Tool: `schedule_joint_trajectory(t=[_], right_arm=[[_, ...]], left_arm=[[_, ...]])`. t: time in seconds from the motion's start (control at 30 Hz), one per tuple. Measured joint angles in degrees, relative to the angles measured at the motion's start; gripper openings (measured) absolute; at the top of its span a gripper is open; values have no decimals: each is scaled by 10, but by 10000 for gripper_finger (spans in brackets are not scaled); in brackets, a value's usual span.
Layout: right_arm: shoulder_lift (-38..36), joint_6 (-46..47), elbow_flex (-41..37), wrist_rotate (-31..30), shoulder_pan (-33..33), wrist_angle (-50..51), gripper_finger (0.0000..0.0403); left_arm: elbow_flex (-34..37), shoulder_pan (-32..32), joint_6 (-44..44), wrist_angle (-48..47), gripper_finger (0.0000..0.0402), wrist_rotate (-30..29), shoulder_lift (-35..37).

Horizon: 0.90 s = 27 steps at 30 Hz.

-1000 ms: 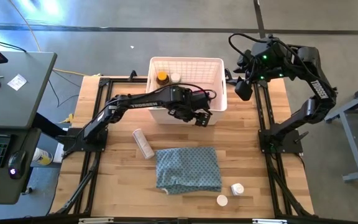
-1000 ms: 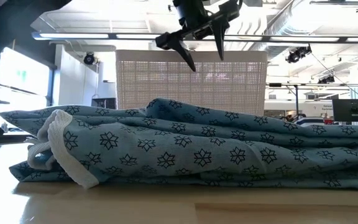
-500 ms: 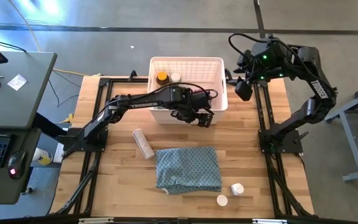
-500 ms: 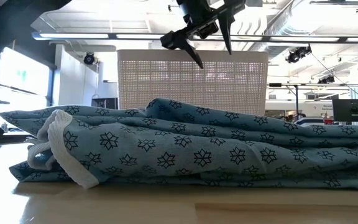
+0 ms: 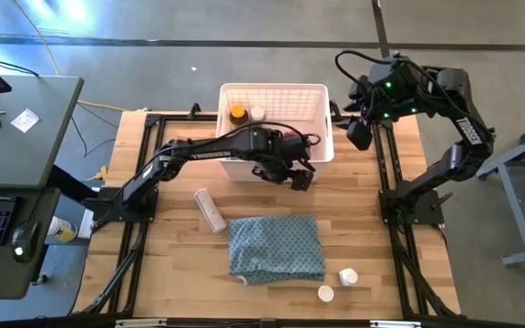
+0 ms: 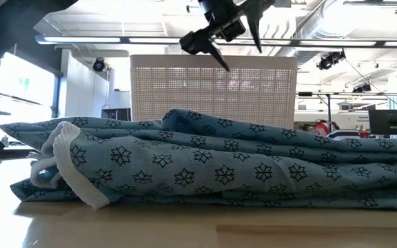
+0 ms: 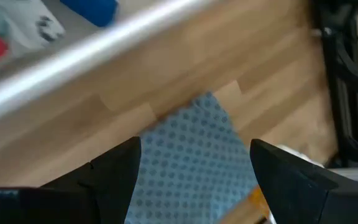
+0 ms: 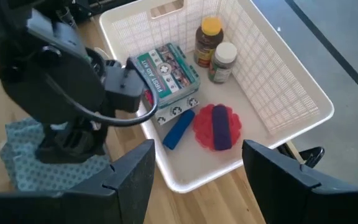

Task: Pick & place medical supplies in basket/bin
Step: Put the white pill bottle into the white bin

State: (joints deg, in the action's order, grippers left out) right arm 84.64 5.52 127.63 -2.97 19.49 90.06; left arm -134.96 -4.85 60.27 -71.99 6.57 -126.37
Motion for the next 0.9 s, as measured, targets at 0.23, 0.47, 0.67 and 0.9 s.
schedule_joint_trajectory(t=[0.23, 0.47, 0.67, 0.9], right_arm=[[0, -2, 0, 6, 0, 0, 232], [-1, 2, 0, 27, 0, 0, 232], [-13, 11, 0, 55, 0, 0, 232], [-39, 31, 0, 94, 0, -1, 232]], left_arm=[[0, 14, 4, 26, 335, 55, 1], [0, 27, 0, 63, 335, 79, 4], [0, 31, -13, 82, 335, 81, 31], [0, 31, -22, 90, 335, 77, 77]])
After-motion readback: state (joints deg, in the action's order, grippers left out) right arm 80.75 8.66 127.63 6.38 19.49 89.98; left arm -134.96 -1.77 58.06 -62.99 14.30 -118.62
